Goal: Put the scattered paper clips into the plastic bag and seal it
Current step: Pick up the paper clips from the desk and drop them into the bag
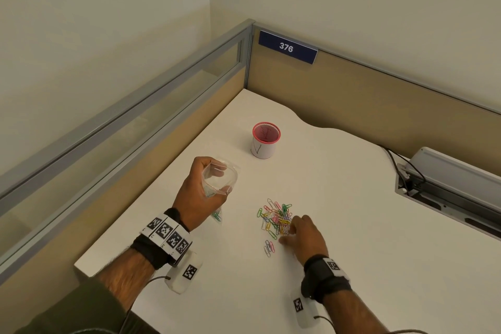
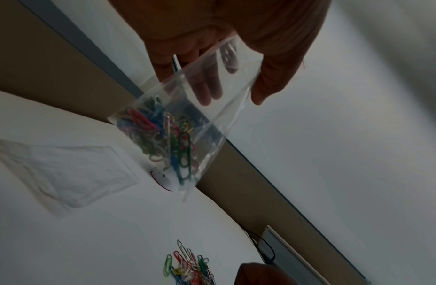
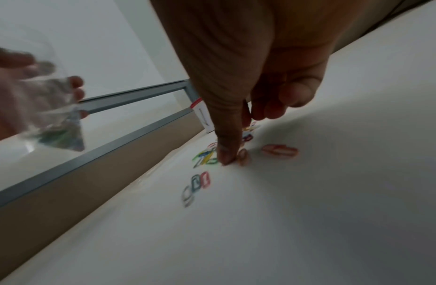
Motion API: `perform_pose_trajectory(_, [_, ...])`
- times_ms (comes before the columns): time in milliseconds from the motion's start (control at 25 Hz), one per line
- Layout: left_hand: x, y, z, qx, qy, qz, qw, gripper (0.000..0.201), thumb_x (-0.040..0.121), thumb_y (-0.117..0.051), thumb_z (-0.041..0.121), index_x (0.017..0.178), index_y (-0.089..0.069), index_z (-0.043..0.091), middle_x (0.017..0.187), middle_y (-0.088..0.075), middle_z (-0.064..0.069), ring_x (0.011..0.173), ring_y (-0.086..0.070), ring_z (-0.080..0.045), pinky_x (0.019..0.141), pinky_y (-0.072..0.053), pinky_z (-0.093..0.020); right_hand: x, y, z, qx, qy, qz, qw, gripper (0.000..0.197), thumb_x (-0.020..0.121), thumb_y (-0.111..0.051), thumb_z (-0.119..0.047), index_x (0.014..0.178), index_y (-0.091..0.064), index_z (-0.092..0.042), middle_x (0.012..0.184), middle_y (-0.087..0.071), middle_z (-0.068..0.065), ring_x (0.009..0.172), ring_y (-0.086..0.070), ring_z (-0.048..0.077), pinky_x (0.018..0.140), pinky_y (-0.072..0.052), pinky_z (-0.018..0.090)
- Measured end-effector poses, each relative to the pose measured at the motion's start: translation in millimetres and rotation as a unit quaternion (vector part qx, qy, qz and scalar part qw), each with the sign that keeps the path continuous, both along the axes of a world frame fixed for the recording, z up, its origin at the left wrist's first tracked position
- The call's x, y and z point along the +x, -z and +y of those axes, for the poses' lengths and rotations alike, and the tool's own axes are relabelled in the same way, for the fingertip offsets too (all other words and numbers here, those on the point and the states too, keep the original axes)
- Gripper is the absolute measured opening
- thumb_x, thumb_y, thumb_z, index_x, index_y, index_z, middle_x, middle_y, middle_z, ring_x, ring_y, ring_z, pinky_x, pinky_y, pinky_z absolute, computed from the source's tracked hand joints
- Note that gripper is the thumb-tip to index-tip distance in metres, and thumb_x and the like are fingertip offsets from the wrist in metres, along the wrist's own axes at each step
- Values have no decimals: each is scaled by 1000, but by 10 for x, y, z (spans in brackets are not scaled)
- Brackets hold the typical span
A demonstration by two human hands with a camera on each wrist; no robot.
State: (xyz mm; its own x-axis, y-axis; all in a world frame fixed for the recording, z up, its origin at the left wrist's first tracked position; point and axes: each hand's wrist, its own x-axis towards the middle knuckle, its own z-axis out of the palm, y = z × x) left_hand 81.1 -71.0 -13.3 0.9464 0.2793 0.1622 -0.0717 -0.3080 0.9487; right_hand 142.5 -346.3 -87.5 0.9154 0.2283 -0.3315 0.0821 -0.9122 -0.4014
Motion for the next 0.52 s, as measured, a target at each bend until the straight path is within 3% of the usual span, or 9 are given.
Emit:
perform_pose_trajectory(80, [8,-20,1,0,-2,-5,1000,54,73,-76,22,117,-45,23,115,-62,-2,113,-61,-16,101,-50,-37,152,1,-13,16,5,-23,1000,25,80,-70,-36,92,-56,-21,101,-53,1,86,-56,19,79,-53,35])
perform_pose_trajectory(240, [20,-15,10,-7,-2,-2,1000,53,73,-75,21,117,-45,24,116,-62,-1,114,-61,-15,100,-50,-35,317,1,68,-18,-106,3,994,60,78,-73,-33,133,-50,-23,132,-46,0,122,-45,23,100,-45,37])
perform_pose_trajectory(320, [27,-11,-21,-6,2,-1,1000,53,73,-75,20,117,-45,24,117,-62,-1,114,-61,-16,99,-50,-34,333,24,136,-57,-153,-20,986,50,84,-66,-25,132,-52,-23,130,-48,1,121,-45,24,97,-47,37])
perform_pose_trajectory(440, [30,-10,-80,-7,6,0,1000,52,73,-75,19,116,-46,24,118,-62,0,113,-61,-13,97,-48,-28,353,43,203,-92,-176,-57,978,22,92,-52,-17,111,-62,-16,112,-55,7,107,-54,27,87,-50,36])
perform_pose_trajectory(520, [36,-15,-109,-4,11,3,1000,52,74,-75,19,116,-46,24,117,-62,3,113,-60,-10,96,-47,-23,377,31,219,-111,-177,-71,975,17,92,-48,-12,101,-62,-11,105,-58,10,99,-58,27,82,-51,34])
